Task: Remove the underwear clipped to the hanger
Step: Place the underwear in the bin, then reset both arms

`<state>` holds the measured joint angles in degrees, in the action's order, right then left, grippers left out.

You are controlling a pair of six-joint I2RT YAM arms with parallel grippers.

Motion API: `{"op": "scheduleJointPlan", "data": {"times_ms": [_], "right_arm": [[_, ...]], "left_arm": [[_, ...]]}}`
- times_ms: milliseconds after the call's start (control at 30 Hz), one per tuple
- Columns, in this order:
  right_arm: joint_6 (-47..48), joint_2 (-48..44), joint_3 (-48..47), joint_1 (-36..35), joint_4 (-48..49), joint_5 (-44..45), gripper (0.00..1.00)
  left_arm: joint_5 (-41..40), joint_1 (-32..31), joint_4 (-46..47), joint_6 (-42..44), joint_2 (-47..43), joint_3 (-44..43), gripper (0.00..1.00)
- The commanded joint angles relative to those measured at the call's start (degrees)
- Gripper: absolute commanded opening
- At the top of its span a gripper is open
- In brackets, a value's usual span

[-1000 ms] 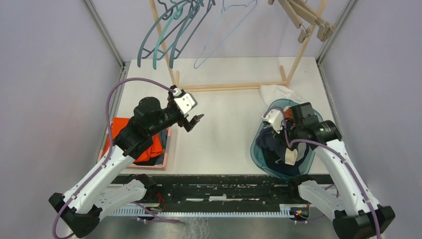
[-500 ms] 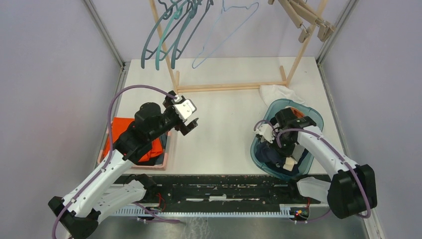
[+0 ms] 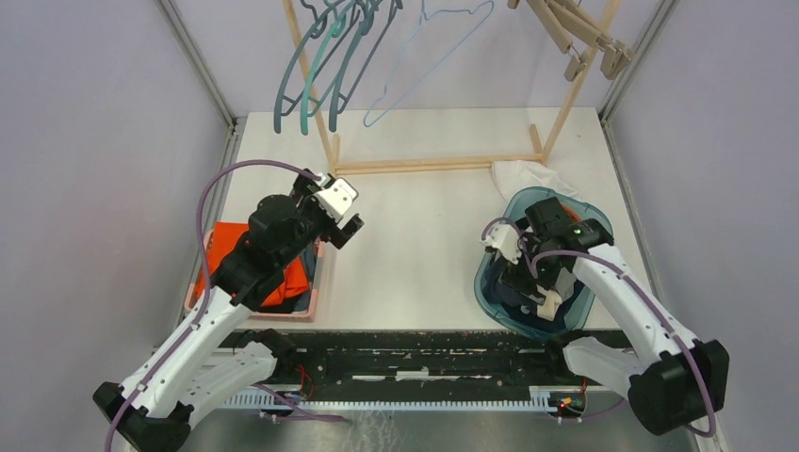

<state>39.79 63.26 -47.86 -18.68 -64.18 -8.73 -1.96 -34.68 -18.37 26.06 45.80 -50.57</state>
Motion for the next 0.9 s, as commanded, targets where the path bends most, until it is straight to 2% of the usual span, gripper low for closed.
{"op": "scheduleJointPlan", "data": {"times_ms": [0,67,200,433,700,867], "right_arm": [[-1.8,-4.1,-9.6,0.0,-4.0,-1.0,0.91],[-3.2,-4.1,-13.5,0.0,-5.6,-1.7,0.99],[-6.4,-2.7,-19.9,0.0,-6.0,-2.1,1.0],[-19.2,3.7,-27.3,0.1,3.8,5.5,1.0],[-34.2,7.7,-28.0,0.1,15.4,12.2,1.0],[-34.4,7.6,-27.2,0.7,16.6,14.8,1.0]], "left_arm": [[-3.7,4.3,2.9,-6.1,0.5,-0.9,0.99],[-3.8,6.6,3.3,-8.1,0.2,-1.0,0.99],[-5.2,10.0,4.1,-10.7,-0.4,-0.8,0.99],[-5.7,15.8,5.9,-17.5,0.2,0.1,0.99],[-1.8,24.5,6.2,-23.8,-0.2,1.3,0.99],[-2.4,26.2,6.0,-21.8,0.3,1.3,0.99]]}}
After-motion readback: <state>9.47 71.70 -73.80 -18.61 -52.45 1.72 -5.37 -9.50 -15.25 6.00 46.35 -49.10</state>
